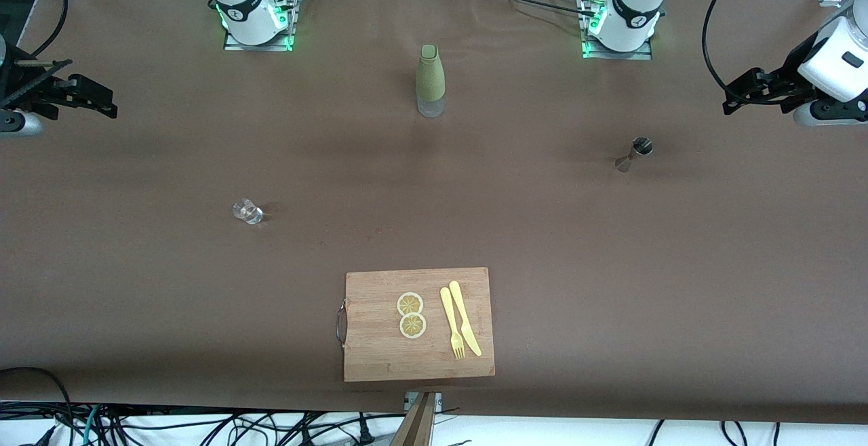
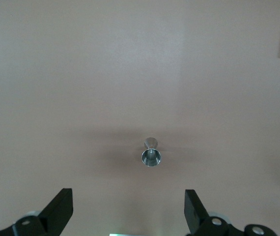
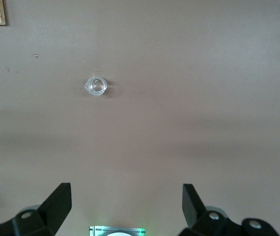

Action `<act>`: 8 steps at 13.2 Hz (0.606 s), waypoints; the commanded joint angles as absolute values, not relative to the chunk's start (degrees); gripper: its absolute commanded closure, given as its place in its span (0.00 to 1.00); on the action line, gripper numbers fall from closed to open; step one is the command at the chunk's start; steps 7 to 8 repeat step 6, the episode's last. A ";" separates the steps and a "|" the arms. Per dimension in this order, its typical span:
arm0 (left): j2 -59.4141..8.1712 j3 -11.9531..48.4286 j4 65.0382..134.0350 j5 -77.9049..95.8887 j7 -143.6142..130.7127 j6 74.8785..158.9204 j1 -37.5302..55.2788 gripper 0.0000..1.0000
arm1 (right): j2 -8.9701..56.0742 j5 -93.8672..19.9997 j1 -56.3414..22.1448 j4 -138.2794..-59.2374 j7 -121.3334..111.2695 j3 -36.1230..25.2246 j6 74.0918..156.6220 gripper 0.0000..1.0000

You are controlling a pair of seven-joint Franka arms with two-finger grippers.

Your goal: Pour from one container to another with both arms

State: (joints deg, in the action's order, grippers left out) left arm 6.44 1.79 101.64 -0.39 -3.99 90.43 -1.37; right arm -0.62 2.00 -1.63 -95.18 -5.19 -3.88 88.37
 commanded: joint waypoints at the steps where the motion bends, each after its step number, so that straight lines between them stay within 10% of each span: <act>1: 6.50 2.02 100.38 -5.07 -4.66 90.44 -1.23 0.00 | -0.97 1.49 -1.58 -94.83 -5.36 -3.87 87.80 0.00; 8: 6.50 2.02 99.40 -5.80 -4.83 90.18 -1.05 0.00 | -0.97 1.49 -1.50 -94.83 -5.36 -3.87 87.71 0.00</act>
